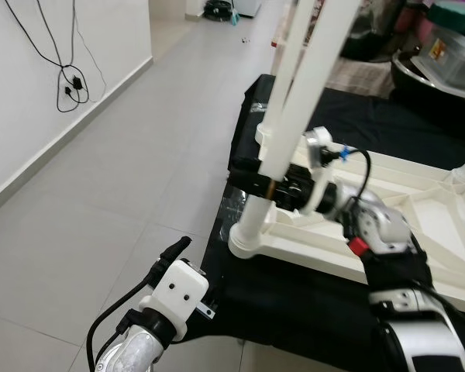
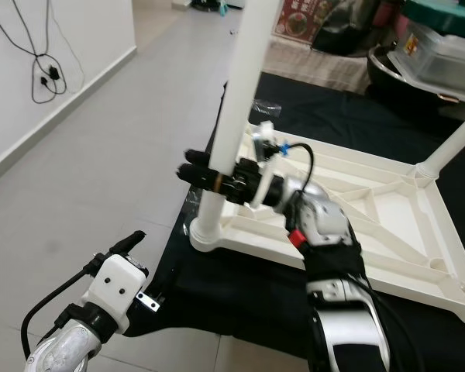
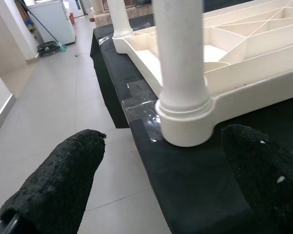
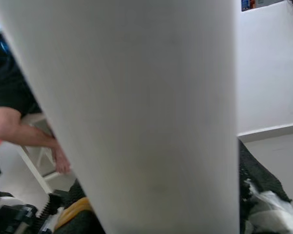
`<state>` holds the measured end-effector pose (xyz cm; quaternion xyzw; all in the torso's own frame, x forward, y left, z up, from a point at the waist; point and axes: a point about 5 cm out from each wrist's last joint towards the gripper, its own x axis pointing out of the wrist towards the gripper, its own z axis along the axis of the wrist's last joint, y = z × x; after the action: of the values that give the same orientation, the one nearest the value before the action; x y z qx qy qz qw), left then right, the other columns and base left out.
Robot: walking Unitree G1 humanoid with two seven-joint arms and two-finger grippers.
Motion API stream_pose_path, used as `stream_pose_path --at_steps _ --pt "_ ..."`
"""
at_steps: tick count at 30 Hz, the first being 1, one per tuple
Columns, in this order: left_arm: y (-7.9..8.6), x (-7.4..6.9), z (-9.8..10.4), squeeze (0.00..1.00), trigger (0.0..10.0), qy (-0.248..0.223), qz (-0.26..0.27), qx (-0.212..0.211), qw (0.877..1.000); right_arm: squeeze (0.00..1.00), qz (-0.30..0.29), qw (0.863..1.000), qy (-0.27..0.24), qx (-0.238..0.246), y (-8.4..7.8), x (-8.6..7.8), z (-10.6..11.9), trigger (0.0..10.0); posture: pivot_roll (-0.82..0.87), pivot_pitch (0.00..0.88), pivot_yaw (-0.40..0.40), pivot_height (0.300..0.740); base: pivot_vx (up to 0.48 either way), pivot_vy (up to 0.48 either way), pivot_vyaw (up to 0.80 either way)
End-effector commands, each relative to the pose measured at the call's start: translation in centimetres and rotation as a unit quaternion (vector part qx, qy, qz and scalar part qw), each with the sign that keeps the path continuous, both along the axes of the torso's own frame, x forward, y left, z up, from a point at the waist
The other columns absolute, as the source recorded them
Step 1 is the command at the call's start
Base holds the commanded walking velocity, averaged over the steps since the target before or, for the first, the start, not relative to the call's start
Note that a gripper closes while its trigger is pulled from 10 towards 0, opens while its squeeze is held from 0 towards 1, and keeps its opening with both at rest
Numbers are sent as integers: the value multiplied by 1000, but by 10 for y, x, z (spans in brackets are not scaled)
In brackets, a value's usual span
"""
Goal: Building children table
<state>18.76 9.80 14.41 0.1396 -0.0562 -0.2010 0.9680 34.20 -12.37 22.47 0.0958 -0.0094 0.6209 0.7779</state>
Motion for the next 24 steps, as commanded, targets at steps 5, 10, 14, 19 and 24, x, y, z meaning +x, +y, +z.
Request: stream_pose_path --at_steps 5,10,14,19,24 --pt "0 -3 -3 0 10000 10 -2 6 1000 0 -29 1000 8 -6 8 8 -12 0 146 87 -148 740 0 0 0" --pt "0 -5 -5 0 10000 13 -5 5 1000 0 -285 958 26 -18 -9 31 -15 0 138 70 -137 740 0 0 0" --pt "-1 -5 -6 0 10000 16 -8 5 1000 0 -656 746 103 -47 -64 29 -40 0 131 72 -134 740 0 0 0" --pt "-1 -4 -6 0 10000 16 -10 7 1000 0 -747 649 144 -34 -70 5 -53 0 136 72 -132 740 0 0 0" --pt "-1 -4 -6 0 10000 17 -9 7 1000 0 -731 667 147 -18 -47 5 -51 0 135 75 -135 740 0 0 0"
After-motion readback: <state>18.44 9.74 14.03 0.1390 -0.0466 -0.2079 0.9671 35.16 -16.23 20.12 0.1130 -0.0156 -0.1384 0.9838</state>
